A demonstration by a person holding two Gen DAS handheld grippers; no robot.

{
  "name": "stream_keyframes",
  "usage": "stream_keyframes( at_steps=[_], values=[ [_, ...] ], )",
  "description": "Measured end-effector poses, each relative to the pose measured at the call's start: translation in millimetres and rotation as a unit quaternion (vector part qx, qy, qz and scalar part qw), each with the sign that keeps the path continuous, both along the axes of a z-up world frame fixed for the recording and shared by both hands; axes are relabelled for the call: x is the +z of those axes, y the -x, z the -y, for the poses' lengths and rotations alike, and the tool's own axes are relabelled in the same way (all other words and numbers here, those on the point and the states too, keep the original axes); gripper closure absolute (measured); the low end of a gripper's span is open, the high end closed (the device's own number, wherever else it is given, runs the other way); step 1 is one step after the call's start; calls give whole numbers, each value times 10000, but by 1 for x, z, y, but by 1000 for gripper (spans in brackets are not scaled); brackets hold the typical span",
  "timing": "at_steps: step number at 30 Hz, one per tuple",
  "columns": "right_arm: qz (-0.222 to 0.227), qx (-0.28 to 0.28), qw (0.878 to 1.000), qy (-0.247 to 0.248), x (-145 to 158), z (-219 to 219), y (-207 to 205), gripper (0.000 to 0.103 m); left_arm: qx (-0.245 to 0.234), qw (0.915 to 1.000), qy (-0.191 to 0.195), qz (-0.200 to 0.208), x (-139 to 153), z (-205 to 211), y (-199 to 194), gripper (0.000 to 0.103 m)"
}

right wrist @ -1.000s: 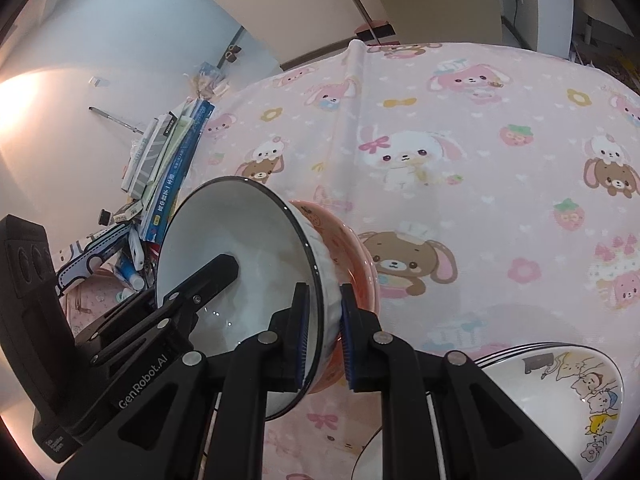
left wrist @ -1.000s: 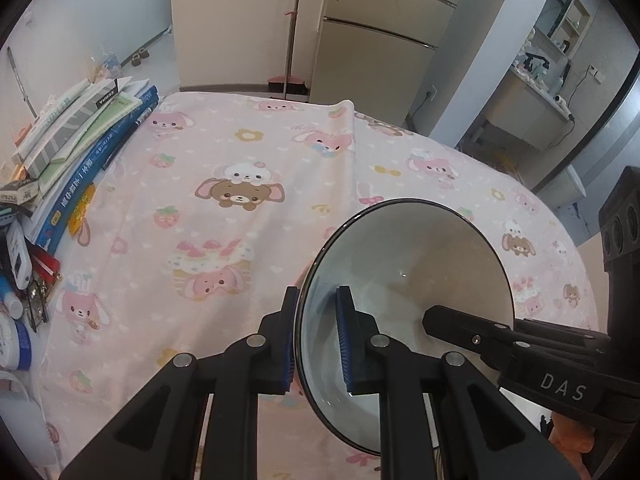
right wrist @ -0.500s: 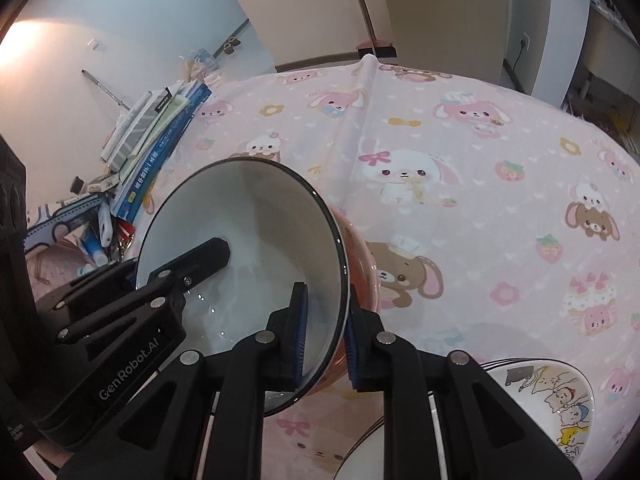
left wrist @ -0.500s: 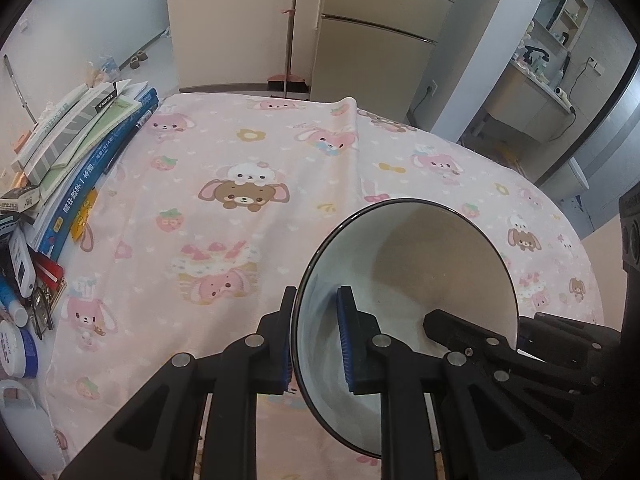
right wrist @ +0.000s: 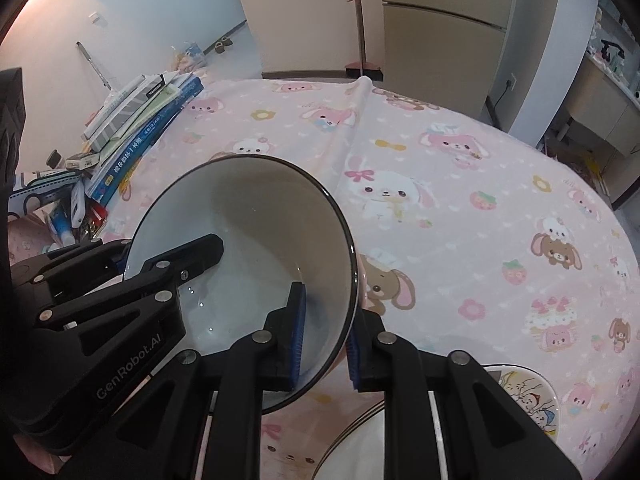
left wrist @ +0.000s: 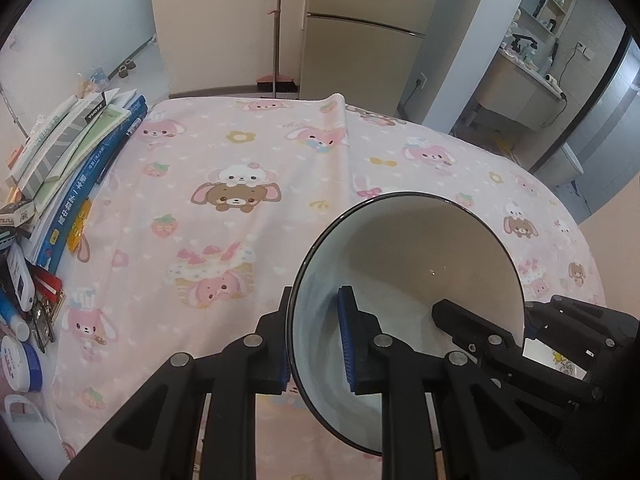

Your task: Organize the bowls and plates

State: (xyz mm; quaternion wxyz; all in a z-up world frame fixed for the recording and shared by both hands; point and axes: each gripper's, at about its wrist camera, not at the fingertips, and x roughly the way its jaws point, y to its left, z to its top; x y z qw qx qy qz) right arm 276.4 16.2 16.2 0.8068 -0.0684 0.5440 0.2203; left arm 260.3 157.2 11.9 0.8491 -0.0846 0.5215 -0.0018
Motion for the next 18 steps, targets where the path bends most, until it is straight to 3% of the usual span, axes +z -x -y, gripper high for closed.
stream_keyframes(
  at_steps=[6,18],
  values=[
    [228,-10,9995,214,5,1,2,86,-109,9999,46,31,0,7,0,83],
    [104,-74,9997,221,-5,10,-8,86,-189,9998,-21,-82,-13,16,-6,83]
  ],
)
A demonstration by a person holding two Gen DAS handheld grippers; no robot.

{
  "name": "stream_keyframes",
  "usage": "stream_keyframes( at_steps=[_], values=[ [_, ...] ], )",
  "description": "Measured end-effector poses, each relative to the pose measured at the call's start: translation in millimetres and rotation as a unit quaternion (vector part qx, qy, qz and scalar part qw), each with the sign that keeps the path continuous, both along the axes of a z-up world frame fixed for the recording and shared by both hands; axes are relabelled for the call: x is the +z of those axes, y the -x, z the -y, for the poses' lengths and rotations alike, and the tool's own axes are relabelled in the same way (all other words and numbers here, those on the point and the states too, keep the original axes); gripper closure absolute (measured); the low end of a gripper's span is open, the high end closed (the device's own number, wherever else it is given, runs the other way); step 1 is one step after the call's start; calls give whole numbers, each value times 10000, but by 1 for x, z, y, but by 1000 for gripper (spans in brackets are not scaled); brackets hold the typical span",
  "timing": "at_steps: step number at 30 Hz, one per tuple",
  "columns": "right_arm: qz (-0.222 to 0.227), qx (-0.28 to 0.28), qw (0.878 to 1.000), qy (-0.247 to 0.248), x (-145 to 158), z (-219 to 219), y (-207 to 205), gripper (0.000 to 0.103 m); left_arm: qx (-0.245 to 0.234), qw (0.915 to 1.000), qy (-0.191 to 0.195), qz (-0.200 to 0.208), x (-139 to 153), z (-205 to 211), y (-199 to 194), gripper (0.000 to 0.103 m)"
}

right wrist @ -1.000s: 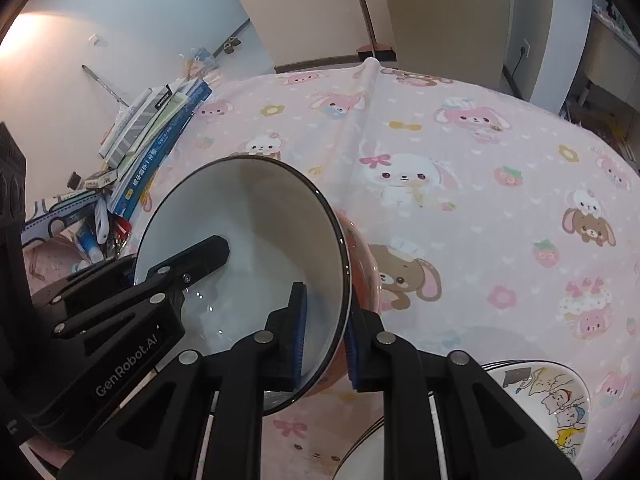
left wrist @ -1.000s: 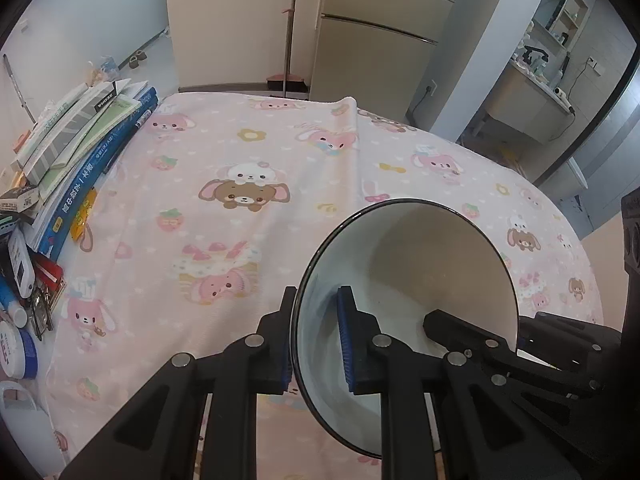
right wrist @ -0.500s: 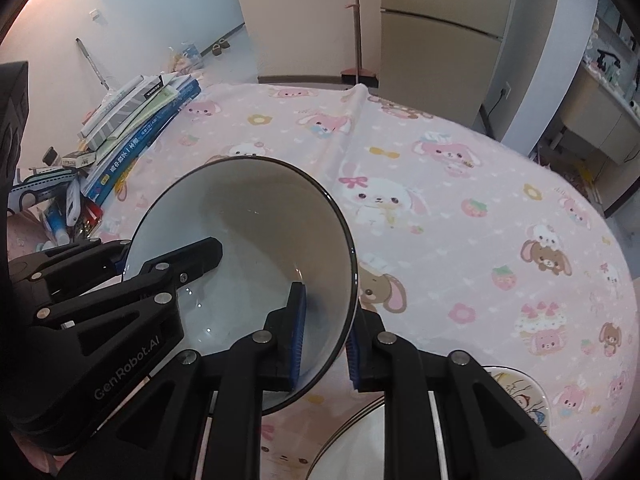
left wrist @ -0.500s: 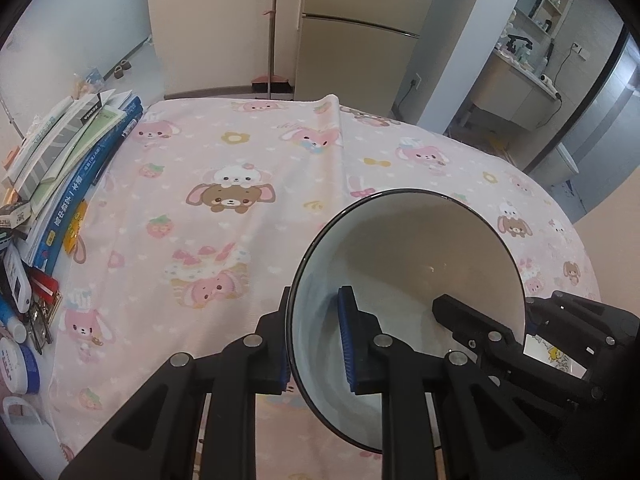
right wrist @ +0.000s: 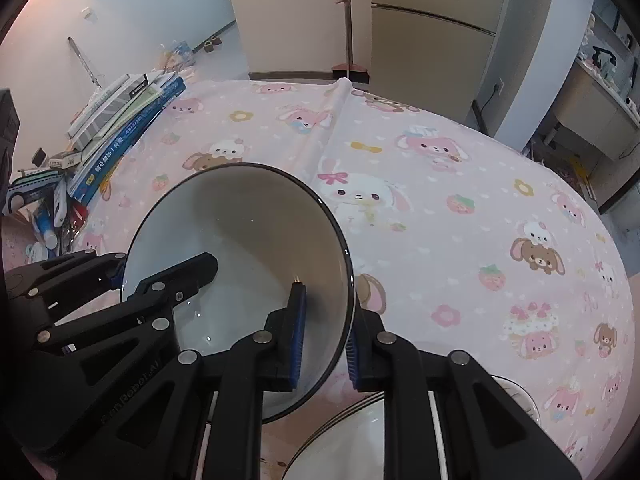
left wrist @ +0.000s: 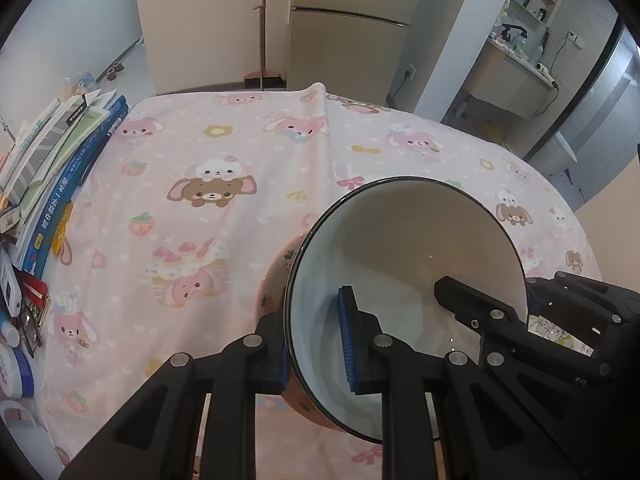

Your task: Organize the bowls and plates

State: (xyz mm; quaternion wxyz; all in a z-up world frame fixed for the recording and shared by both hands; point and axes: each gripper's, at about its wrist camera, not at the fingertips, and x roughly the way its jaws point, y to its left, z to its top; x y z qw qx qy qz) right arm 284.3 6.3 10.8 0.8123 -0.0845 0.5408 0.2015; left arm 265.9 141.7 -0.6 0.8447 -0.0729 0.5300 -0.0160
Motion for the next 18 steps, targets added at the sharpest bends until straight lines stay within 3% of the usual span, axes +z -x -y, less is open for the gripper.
stream_keyframes(
  at_steps=[7,11,18],
  values=[
    [-122,34,9996,-257,-8,2,-5,88,-44,9989,-465,63,0,6,3,83],
    [-235,-26,9983,-528,-9,9,-11,91,-140,9987,-397,301,-2,1,15,83],
    [-197,0,9986,-499,-10,7,-10,91,-57,9991,-132,410,2,-5,24,83]
  ],
)
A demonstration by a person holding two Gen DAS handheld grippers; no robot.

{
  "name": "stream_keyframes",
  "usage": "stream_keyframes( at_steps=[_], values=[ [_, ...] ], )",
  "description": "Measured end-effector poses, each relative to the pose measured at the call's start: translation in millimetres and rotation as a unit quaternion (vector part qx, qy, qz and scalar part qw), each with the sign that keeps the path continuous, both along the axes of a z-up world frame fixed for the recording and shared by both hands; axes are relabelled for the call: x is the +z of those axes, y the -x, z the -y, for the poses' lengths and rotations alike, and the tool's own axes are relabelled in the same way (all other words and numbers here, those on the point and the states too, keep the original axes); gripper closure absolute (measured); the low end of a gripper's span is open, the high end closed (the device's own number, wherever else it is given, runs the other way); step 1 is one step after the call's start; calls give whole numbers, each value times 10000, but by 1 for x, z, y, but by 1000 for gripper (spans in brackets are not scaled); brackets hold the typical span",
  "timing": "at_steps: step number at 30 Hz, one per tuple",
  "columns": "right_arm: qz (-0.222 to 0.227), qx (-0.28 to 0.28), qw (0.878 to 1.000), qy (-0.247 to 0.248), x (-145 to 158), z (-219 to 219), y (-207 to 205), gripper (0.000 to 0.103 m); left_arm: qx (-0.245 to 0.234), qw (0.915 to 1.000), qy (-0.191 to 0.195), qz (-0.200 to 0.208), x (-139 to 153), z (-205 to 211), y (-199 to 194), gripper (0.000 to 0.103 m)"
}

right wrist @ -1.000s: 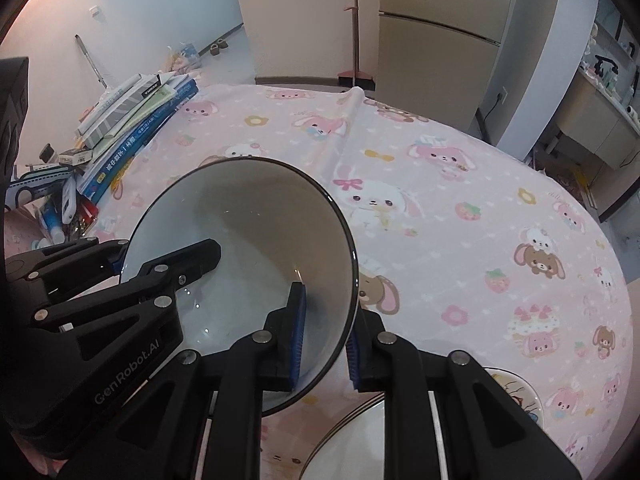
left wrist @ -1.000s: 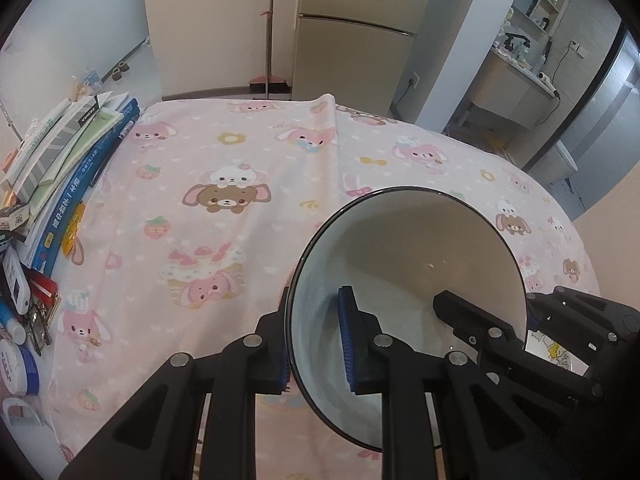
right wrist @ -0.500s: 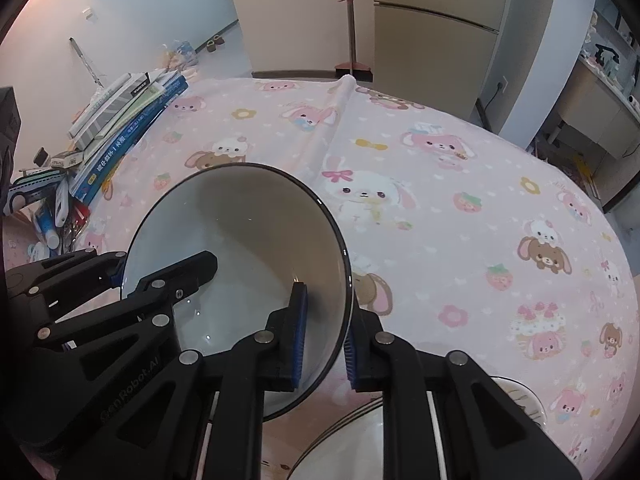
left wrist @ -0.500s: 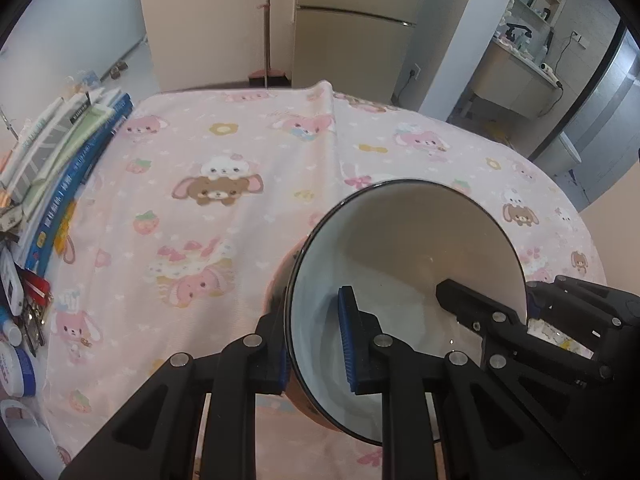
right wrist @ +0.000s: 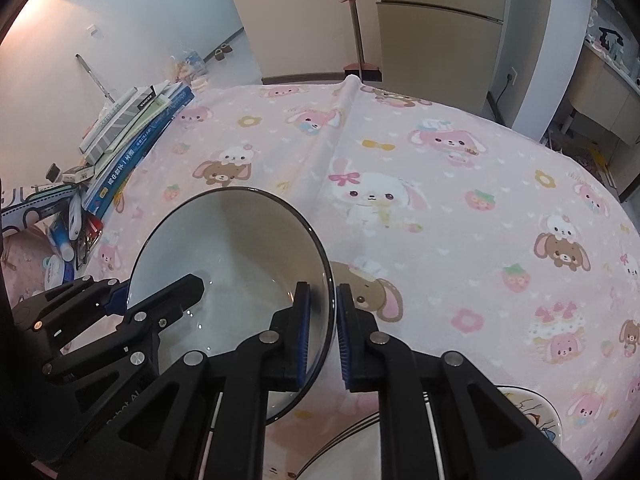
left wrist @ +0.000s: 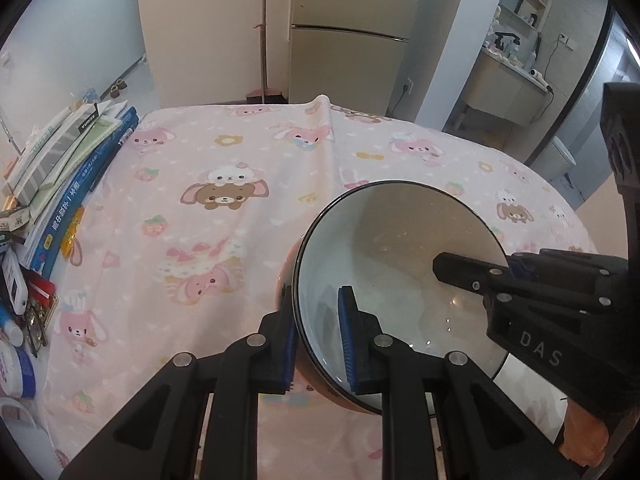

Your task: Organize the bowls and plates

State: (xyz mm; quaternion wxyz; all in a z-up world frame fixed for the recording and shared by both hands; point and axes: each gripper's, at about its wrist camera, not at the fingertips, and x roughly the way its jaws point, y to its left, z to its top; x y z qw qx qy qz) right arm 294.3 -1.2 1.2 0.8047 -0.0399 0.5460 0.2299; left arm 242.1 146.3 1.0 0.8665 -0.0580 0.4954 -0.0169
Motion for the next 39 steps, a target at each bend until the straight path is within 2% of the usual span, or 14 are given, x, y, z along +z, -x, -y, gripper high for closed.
stream_keyframes(
  at_steps=[8,13,20,28,35,39],
  values=[
    [89,178,9996,188,1,-3,4,91,72,9997,72,225,8,-4,10,85],
    [97,205,9996,183,1,-3,4,91,271,9970,313,657,2,-9,20,86],
    [104,272,9994,179,1,-3,3,91,434,9902,181,1313,-4,-5,31,85],
    [102,326,9990,301,-1,-6,4,91,727,9847,286,1559,-4,-7,36,86],
    [116,343,9985,406,-1,-6,4,90,871,9795,-514,1743,-5,8,41,86],
    [179,410,9985,318,3,-5,6,91,889,9806,-476,1681,-9,5,37,86]
  ],
)
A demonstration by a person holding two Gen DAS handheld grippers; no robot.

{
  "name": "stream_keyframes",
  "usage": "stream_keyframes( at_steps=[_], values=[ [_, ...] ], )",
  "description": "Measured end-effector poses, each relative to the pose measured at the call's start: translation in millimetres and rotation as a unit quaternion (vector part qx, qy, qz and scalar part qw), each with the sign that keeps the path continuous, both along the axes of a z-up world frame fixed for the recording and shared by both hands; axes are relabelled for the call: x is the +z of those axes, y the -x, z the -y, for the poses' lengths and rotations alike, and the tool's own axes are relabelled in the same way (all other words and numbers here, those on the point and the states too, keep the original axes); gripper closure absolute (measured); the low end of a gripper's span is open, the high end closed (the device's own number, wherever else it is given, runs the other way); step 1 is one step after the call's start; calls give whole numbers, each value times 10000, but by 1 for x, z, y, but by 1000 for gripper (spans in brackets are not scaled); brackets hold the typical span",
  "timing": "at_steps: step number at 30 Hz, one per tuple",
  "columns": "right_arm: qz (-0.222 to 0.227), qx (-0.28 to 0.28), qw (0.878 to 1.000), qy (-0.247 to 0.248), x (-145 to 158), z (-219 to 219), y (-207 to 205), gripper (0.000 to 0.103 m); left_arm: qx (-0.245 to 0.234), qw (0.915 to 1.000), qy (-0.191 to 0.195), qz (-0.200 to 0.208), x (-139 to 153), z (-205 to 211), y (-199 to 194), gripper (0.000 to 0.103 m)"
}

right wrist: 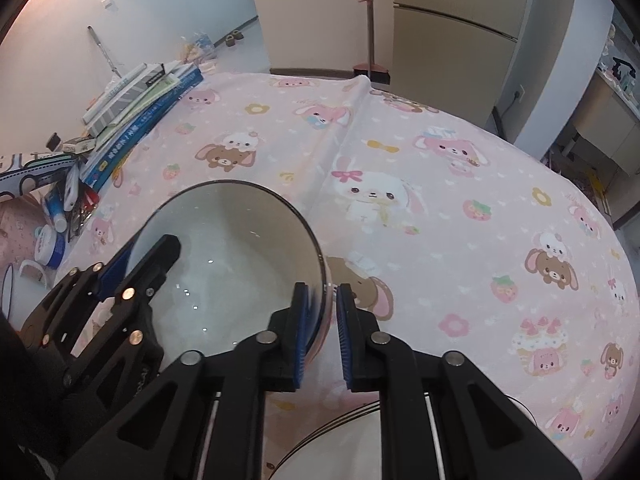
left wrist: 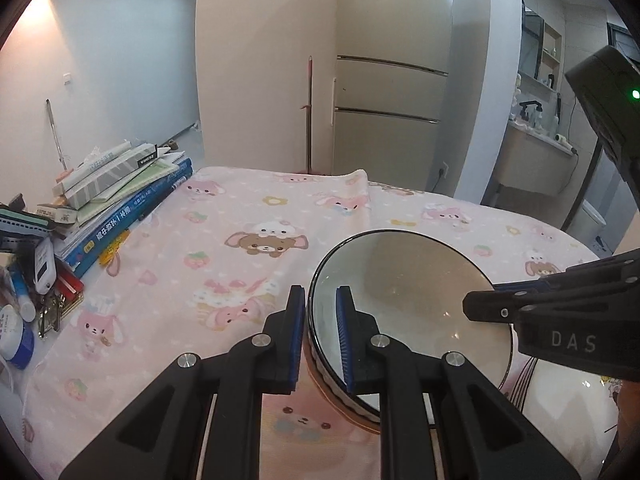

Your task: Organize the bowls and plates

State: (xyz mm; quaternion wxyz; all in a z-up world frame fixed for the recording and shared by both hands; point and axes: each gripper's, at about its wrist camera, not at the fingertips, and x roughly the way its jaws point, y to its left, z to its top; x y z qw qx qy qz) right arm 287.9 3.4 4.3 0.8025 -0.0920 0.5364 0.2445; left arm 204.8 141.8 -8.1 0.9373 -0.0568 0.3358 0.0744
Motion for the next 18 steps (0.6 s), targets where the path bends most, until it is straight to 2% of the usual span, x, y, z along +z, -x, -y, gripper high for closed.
stream_keyframes(
  at_steps=[5,7,10,11,15,18],
  values=[
    [80,-8,10000,48,1,-2,1,93,18,10000,-44,44,0,-2,2,86],
    [148,18,9998,96,3,-3,3,93,69,9997,-243,60,0,3,3,86],
    [215,14,9997,64,7,-1,5,94,244,9960,-819,255,5,16,8,86],
    [230,20,9997,41,8,0,5,94,201,9957,-855,305,6,18,9,86],
    [222,-34,9997,-82,15,6,4,94,85,9988,-414,245,5,10,7,86],
    [169,-97,9997,-147,17,10,3,94,150,9992,-264,249,5,2,7,86]
  ],
)
